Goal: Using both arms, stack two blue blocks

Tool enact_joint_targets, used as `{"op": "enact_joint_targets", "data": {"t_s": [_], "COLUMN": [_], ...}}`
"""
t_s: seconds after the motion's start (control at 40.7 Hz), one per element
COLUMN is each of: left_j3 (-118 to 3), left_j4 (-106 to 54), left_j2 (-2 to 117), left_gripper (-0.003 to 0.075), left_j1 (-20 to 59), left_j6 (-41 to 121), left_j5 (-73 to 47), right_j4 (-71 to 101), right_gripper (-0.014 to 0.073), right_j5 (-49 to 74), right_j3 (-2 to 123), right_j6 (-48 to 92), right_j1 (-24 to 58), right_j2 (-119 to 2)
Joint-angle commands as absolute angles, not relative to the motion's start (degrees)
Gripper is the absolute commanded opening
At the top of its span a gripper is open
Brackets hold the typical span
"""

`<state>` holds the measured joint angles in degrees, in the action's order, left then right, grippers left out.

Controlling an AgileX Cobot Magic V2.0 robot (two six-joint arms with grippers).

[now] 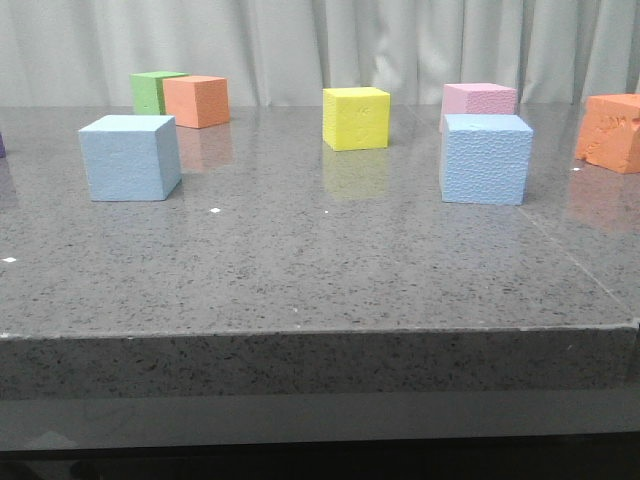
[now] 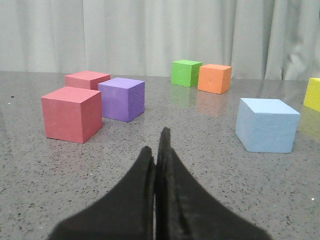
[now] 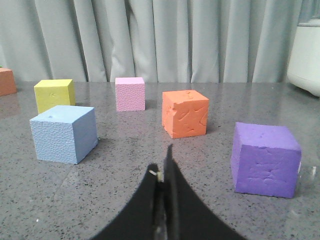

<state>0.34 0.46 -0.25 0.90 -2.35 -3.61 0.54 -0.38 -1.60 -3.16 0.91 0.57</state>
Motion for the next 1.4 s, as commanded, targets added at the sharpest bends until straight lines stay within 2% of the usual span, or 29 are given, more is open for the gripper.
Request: {"op": "enact_joint_targets", "data": {"t_s": [0.0, 0.589, 0.81, 0.933, 1.178, 1.276, 1.375], "left_j3": [0.5, 0.5, -0.9, -8.7, -33.7, -40.6, -43.5], "left_j4": [0.0, 0.0, -0.4, -0.4, -0.4, -0.4, -0.4], "left_j2": [-1.3, -1.3, -1.3, -1.2, 8.3, 14.1, 18.2], "left_gripper": [-0.0020, -0.0020, -0.0020, -0.0020, -0.0020, -0.0020, -0.0020], "left_j1": [1.1, 1.1, 1.1, 1.1, 1.1, 1.1, 1.1], "left_j6": [-2.5, -2.5, -2.6, -2.6, -2.6, -2.6, -2.6], "left_j5": [1.4, 1.4, 5.8, 2.3, -19.6, -27.1, -29.0], "right_j4": [0.0, 0.0, 0.0, 0.0, 0.0, 0.0, 0.0], "right_gripper": [-0.0067, -0.0067, -0.0067, -0.0067, -0.0067, -0.0067, -0.0067], "right_j5": [-5.2, -5.3, -10.8, -4.3, 22.0, 26.2, 26.6], "right_j3": [-1.2, -1.2, 0.0, 7.8, 30.7, 35.9, 38.2], "right_j6": [-3.1, -3.1, -3.1, -3.1, -3.1, -3.1, -3.1], "right_j1": [0.7, 0.7, 0.7, 0.7, 0.7, 0.7, 0.7], "right_j2": [1.6, 1.6, 1.6, 1.6, -7.8, -12.9, -17.0]}}
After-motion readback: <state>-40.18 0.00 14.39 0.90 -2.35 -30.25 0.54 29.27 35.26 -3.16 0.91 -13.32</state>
